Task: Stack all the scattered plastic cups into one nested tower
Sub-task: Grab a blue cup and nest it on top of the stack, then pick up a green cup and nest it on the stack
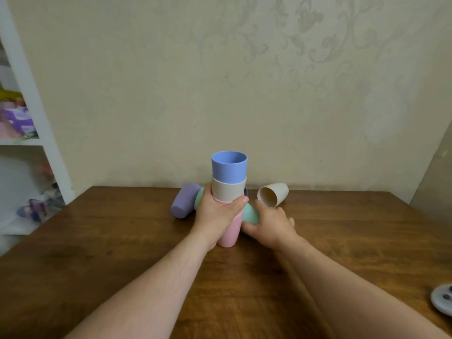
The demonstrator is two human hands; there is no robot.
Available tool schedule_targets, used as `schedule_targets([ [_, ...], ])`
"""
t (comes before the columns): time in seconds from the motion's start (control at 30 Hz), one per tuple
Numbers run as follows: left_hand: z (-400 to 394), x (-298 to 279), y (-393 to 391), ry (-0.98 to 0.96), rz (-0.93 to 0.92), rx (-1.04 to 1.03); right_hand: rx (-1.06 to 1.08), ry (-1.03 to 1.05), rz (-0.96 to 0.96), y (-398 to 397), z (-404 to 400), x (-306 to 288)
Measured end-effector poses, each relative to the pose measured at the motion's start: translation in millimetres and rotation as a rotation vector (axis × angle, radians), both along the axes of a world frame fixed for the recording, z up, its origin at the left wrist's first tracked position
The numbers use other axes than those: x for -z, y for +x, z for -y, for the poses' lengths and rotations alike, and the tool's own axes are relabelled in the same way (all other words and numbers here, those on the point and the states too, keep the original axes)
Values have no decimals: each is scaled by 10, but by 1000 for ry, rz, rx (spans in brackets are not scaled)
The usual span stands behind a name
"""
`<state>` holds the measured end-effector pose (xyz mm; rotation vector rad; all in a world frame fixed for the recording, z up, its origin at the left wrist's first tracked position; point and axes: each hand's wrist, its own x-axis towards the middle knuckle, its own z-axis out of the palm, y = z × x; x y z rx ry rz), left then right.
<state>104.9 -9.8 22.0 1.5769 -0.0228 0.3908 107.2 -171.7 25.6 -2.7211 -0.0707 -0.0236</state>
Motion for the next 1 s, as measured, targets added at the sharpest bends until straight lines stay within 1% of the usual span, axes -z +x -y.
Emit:
schedule_targets([
  [0.1,34,-42,13,-8,14,14,9,-196,-109,-74,208,-237],
  [0.13,74,-139,-103,-6,27,29,28,-241,-133,-216,328,-369],
  [0.17,112,-217,-210,0,36,44,42,-272,-166,-347,444,-503],
  [0.23,110,-211,-199,9,24,39,46,-283,-232,-344,565,-561],
  [0.27,102,-217,-194,10,21,37,35,-248,-235,-346,598,-561],
  [0.3,83,-212,-181,14,22,38,34,-167,-205,-331,617,-535],
  [0.4,56,-193,-208,33,25,36,136,302,5,-334,651,-365],
  [0.43,53,-174,-212,40,19,44,163,431,50,-341,644,-284],
  [0.47,37,-152,-214,47,10,48,175,508,75,-359,618,-207],
  [0.5,13,-121,-220,57,-4,55,180,541,83,-392,581,-133],
  [0.6,-76,-78,-224,77,-24,98,178,555,120,-461,496,45],
  [0.73,-131,-353,-184,44,-25,104,144,544,143,-438,485,-24],
  [0.8,-117,-549,-165,21,6,116,145,573,210,-432,480,-181],
  [0.87,-58,-706,-159,21,41,117,167,652,283,-410,458,-437],
  [1.0,54,-680,-75,56,0,61,128,888,455,-300,390,-1107],
])
